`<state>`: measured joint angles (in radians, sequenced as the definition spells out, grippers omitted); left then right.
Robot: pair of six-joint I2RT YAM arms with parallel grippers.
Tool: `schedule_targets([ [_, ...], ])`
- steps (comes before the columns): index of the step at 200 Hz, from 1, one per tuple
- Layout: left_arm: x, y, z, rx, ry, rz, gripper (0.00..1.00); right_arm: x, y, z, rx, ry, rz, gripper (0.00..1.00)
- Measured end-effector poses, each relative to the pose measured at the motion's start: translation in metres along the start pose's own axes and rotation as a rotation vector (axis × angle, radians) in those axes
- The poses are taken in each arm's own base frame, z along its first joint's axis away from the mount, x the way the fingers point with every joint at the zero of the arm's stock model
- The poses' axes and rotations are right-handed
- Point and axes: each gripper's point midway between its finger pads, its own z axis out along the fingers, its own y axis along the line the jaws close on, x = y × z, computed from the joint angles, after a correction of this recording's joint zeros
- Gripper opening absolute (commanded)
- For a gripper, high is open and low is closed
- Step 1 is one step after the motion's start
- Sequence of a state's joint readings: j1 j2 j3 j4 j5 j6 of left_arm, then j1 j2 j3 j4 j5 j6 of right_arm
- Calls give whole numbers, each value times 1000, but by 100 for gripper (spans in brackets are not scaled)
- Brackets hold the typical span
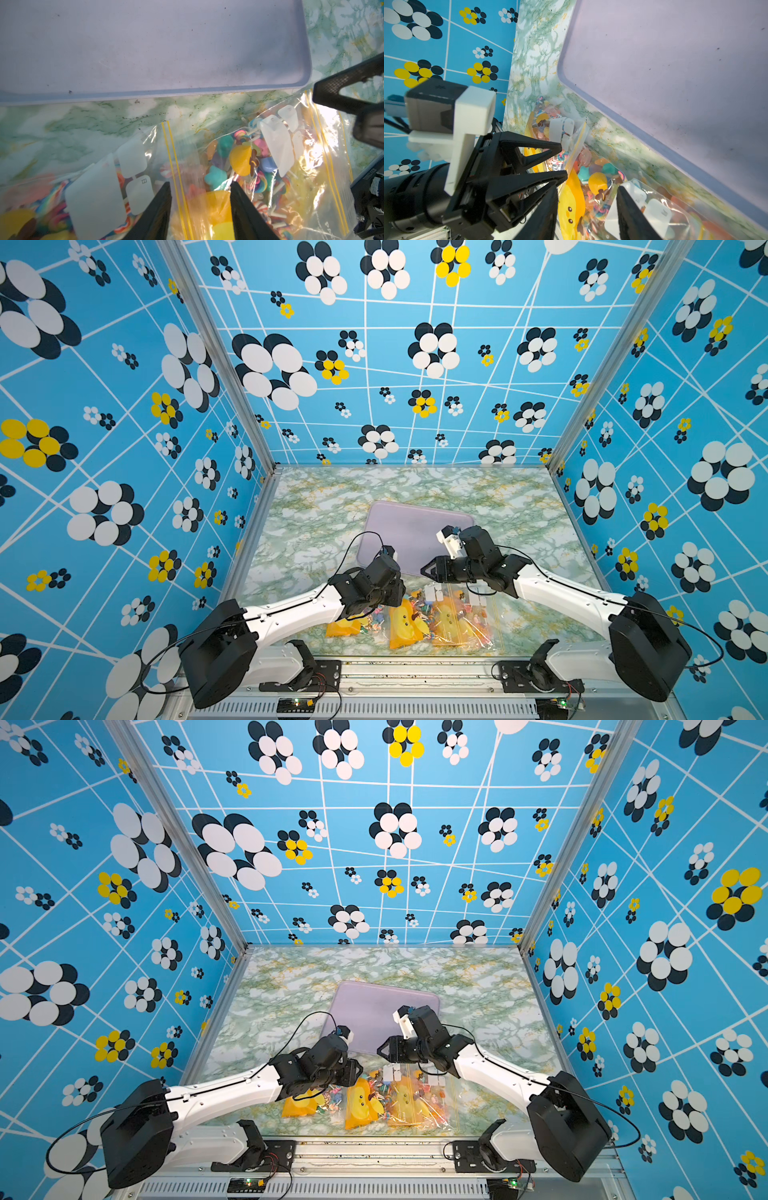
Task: Pour candies out of the ziploc bag
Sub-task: Open the ziploc bag at the center of the board.
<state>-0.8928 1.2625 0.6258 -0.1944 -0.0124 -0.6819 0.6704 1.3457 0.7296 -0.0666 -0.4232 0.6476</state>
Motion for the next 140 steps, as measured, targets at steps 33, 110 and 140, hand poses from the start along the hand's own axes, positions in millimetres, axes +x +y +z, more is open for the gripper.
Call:
schedule_targets([
  [33, 7, 4, 3, -2, 14, -14, 45, 2, -4, 6, 8, 12, 7, 43],
  [110, 17, 8, 7, 4, 31, -27, 38, 0, -2, 7, 0, 6, 4, 43],
  [140, 20, 9, 8, 4, 37, -30, 32, 0, -2, 7, 0, 6, 12, 43],
])
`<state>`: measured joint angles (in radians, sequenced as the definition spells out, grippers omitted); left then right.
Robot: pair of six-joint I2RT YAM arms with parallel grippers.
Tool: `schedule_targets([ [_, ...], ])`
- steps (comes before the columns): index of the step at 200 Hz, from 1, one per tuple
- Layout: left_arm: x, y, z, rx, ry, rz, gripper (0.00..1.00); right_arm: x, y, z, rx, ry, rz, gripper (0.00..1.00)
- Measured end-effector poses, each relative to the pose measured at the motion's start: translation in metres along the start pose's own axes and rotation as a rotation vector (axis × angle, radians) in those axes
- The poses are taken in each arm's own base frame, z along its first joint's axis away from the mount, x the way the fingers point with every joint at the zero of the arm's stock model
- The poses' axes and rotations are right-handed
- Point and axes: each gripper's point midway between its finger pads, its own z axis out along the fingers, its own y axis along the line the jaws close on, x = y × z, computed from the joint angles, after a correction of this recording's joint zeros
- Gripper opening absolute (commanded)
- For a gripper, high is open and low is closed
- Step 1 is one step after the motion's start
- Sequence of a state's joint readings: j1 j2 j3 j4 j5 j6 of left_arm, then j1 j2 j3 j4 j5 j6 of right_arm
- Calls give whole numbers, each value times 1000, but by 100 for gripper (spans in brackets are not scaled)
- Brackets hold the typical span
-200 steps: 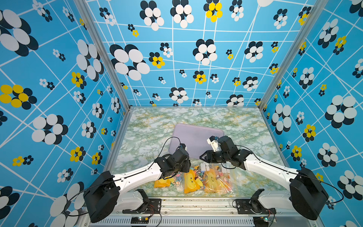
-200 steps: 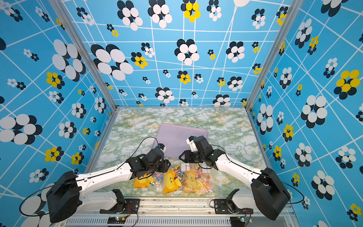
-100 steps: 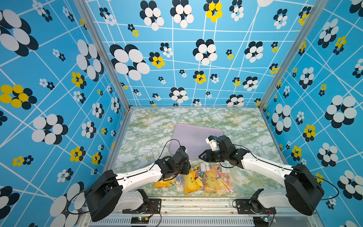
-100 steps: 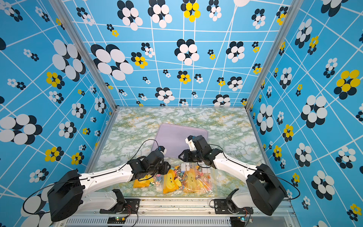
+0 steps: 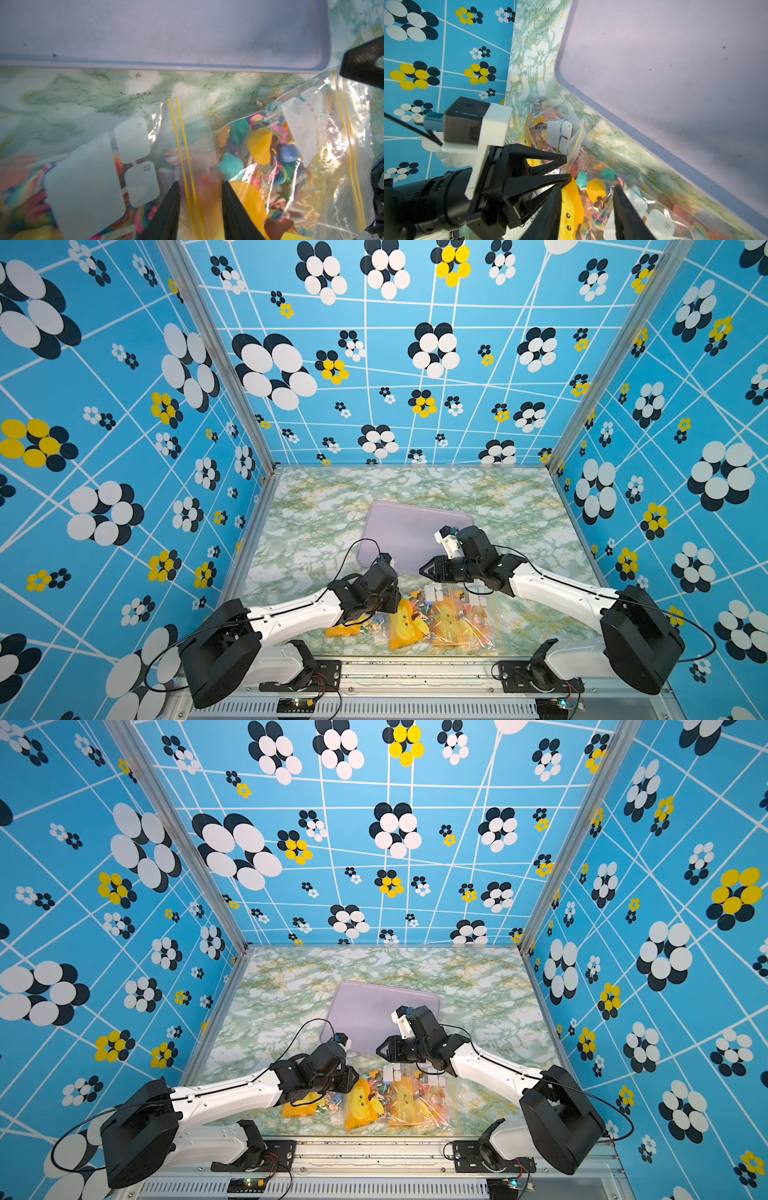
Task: Pour candies out of the ziploc bag
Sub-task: Open the ziploc bag at the center of the board.
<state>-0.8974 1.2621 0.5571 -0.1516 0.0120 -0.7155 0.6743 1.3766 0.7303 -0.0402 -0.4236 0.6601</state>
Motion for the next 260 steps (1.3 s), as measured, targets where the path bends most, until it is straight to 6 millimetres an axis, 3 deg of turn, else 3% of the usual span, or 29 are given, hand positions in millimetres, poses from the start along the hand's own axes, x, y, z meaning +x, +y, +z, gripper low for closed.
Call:
schedule_targets([
  [52, 0, 0, -2, 20, -17, -1, 25, 1, 1, 0, -2, 3, 3, 40],
  [145, 2, 0, -11, 63, -51, -23, 26, 7, 9, 5, -13, 21, -11, 40],
  [260, 7, 4, -10, 78, -44, -50, 19, 16, 15, 16, -24, 51, -17, 30],
])
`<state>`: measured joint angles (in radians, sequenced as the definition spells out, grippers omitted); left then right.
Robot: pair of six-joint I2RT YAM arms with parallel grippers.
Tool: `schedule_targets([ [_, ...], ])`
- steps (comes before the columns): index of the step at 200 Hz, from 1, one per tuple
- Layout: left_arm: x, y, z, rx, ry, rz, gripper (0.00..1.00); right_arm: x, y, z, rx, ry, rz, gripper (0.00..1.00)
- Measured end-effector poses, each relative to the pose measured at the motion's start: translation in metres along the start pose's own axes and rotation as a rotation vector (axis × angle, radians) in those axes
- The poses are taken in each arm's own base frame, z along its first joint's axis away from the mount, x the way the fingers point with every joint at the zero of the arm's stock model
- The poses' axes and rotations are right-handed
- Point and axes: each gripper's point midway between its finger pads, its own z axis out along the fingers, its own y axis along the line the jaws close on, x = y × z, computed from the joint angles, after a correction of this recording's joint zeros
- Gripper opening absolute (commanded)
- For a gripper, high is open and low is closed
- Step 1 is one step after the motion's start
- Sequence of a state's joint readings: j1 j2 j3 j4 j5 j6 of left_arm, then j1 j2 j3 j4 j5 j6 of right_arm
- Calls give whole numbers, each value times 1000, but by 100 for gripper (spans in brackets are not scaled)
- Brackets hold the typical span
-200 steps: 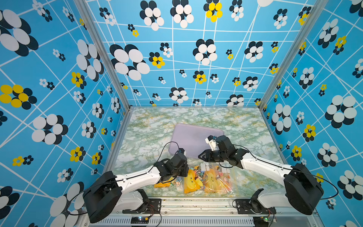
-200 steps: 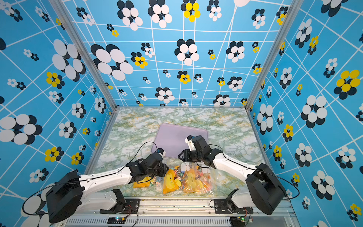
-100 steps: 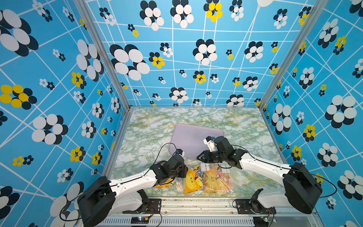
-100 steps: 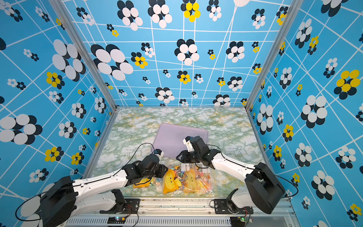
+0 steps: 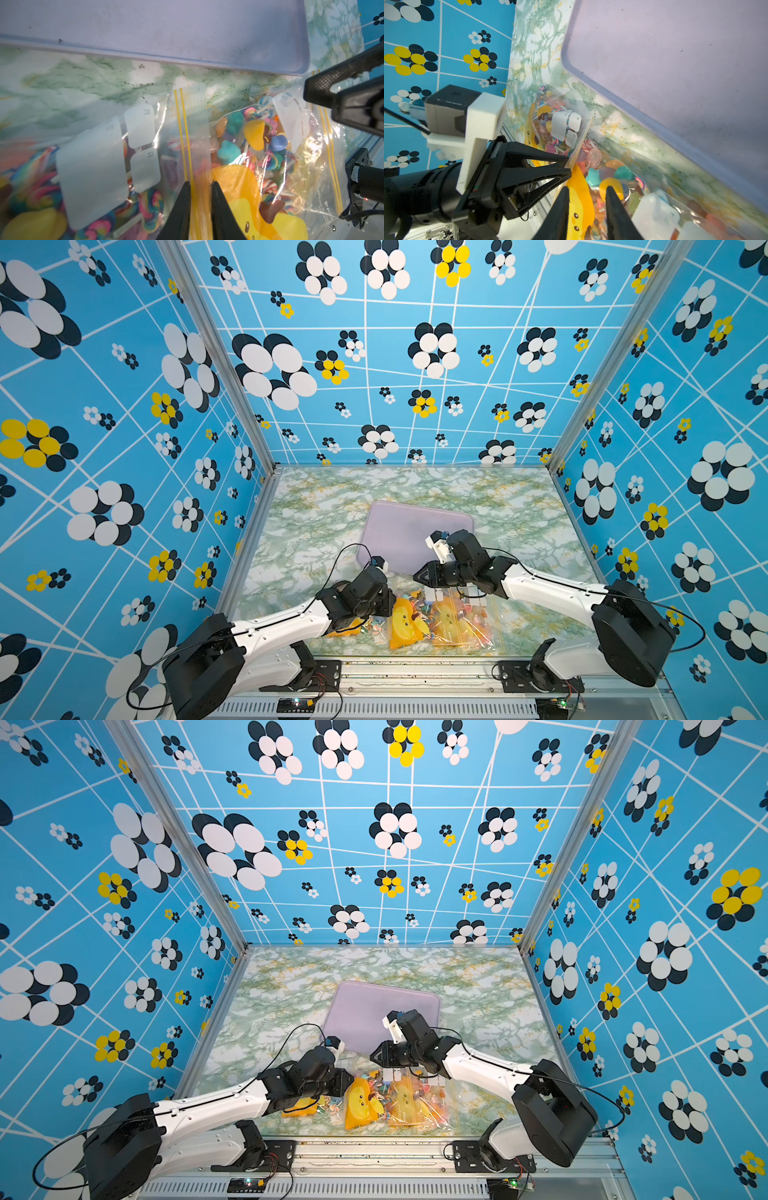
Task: Pour candies out of the ziploc bag
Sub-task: Open the ziploc bag at the center of the board.
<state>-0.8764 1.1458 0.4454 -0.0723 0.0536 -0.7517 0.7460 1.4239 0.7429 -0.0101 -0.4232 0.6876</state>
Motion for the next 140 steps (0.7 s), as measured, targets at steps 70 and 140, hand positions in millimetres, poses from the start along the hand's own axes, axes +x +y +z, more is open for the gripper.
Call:
schedule_targets([
  [70, -1, 3, -2, 14, -20, -22, 8, 7, 8, 10, -4, 29, -13, 26],
  [140, -3, 7, -6, 48, -49, -54, 4, 24, 20, 32, -14, 81, -8, 37],
])
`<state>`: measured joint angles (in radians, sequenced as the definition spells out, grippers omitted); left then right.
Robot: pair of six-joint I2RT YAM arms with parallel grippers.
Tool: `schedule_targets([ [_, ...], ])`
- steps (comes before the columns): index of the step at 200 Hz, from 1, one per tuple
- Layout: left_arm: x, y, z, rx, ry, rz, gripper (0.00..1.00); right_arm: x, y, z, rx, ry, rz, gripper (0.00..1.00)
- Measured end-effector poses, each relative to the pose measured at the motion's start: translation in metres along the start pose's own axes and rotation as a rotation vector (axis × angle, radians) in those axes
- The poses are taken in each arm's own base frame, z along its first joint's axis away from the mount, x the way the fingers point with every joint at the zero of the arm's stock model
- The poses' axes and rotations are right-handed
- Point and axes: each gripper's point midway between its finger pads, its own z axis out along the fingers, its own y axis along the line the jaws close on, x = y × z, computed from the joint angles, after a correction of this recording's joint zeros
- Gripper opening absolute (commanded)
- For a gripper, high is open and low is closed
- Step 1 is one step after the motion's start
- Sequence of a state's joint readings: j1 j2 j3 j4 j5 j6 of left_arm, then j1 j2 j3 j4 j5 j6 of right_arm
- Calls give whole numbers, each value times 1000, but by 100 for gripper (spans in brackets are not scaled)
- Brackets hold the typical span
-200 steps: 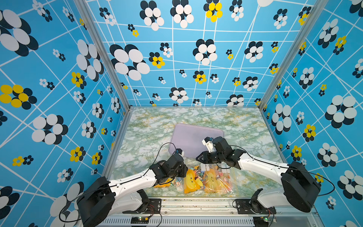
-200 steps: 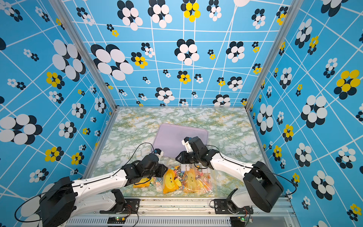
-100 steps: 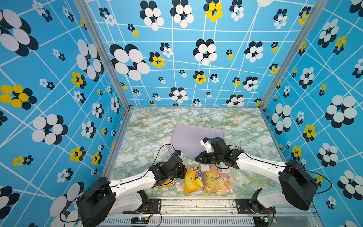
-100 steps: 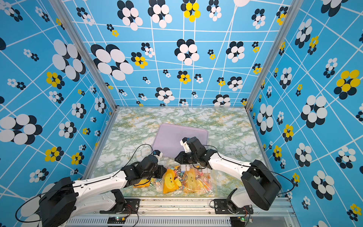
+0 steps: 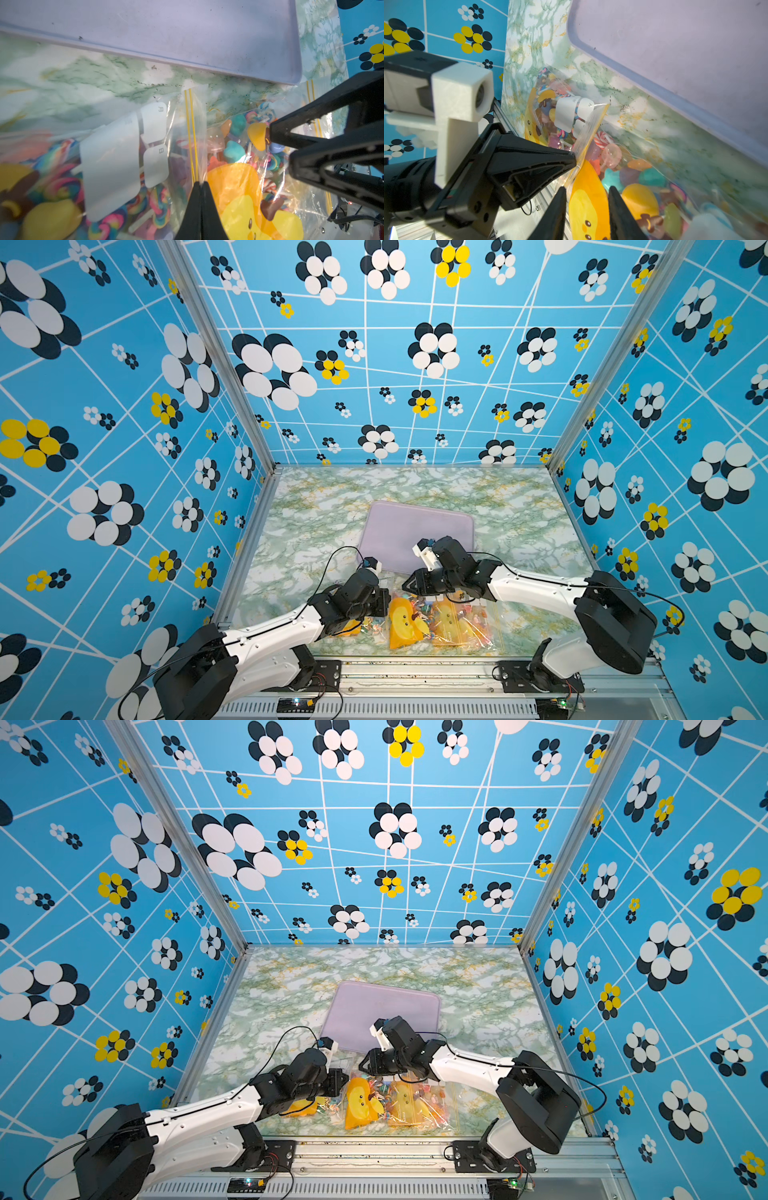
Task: Pour candies out of the ziploc bag
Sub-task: Open the ziploc bag at the center of the board.
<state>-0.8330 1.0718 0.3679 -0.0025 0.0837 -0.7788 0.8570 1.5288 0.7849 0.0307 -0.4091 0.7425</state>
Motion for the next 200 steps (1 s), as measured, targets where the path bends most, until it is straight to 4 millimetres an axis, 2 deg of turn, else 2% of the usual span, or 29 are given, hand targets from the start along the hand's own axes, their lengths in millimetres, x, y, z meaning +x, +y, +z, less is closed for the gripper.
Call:
schedule_targets([
  [15, 1, -1, 0, 9, 1, -4, 8, 0, 3, 7, -3, 4, 0, 37],
  [42, 1, -3, 0, 24, 6, -15, 24, -1, -1, 14, 7, 4, 26, 34],
  [61, 1, -6, -2, 39, 3, -21, 28, -1, -6, 17, 27, -2, 44, 32],
  [105, 0, -9, -5, 59, -8, -19, 29, -5, -11, 17, 56, -24, 54, 29],
  [165, 11, 0, 5, 27, 44, -25, 32, -7, -14, 16, 78, -37, 55, 29],
  [200, 11, 0, 6, 26, 45, -25, 26, -7, -15, 16, 85, -36, 57, 27],
])
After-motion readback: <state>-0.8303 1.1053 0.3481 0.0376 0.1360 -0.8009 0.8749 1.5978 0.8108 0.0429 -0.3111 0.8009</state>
